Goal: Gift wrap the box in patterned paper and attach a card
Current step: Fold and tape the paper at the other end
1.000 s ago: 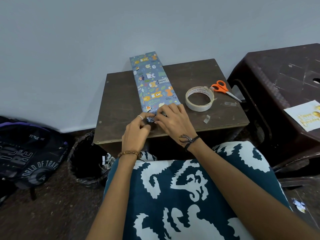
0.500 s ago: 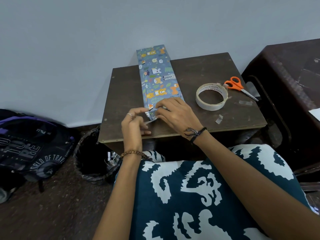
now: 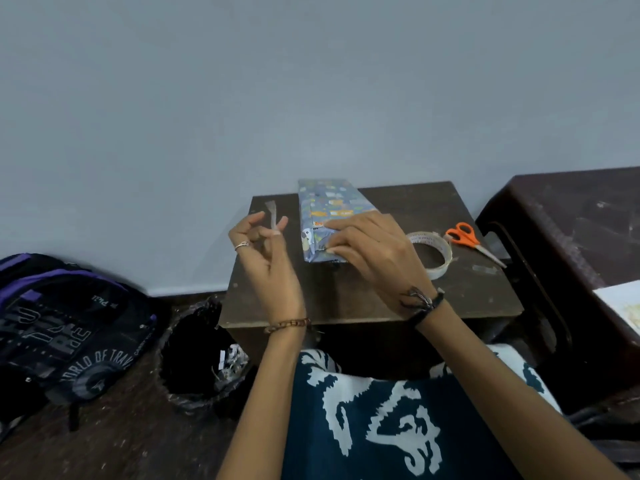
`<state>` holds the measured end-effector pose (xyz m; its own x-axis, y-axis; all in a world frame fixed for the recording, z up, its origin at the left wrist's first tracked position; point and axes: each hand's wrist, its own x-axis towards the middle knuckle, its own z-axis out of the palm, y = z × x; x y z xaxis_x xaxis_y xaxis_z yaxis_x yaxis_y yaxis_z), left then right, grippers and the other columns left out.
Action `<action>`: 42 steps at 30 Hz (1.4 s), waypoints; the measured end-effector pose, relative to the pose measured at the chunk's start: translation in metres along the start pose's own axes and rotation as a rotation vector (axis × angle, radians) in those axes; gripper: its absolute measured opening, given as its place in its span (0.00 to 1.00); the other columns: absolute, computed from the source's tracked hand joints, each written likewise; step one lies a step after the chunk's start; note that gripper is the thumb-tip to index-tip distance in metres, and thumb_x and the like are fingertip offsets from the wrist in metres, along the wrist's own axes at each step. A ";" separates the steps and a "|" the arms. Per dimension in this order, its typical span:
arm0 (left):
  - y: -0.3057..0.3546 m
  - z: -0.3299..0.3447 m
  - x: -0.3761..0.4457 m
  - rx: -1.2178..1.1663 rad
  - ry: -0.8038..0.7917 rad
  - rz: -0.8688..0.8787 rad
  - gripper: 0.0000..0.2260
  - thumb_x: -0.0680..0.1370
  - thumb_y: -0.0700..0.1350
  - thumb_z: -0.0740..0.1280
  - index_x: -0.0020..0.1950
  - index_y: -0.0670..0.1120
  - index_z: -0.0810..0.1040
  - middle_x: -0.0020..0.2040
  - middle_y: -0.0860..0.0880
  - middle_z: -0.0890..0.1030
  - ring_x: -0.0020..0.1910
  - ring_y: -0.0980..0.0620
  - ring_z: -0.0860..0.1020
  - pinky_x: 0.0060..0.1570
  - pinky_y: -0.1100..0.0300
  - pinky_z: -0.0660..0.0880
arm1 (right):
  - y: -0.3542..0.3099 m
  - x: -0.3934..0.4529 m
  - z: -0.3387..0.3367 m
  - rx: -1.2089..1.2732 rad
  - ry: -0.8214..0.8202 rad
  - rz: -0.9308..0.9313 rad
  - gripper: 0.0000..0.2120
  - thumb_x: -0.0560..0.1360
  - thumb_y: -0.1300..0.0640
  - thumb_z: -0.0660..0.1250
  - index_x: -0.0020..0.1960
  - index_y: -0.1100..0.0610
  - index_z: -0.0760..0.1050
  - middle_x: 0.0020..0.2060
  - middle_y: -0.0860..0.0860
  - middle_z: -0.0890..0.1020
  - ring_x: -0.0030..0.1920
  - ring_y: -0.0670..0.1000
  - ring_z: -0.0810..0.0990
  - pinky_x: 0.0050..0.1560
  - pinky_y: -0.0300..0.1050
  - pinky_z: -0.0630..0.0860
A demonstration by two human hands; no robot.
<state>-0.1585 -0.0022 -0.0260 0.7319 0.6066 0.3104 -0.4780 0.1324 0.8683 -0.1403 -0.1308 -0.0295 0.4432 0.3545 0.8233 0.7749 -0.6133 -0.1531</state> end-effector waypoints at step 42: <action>0.122 0.049 0.033 0.003 -0.057 0.289 0.12 0.78 0.37 0.58 0.54 0.55 0.66 0.42 0.65 0.74 0.29 0.61 0.72 0.34 0.64 0.71 | -0.066 0.150 -0.099 0.463 -0.456 0.549 0.14 0.70 0.54 0.69 0.53 0.46 0.70 0.40 0.44 0.76 0.37 0.40 0.73 0.39 0.33 0.70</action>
<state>-0.1688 -0.0044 0.1095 0.5922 0.5734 0.5661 -0.6691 -0.0414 0.7420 -0.1700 -0.1072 0.1581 0.8713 0.4017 0.2818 0.4594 -0.4658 -0.7563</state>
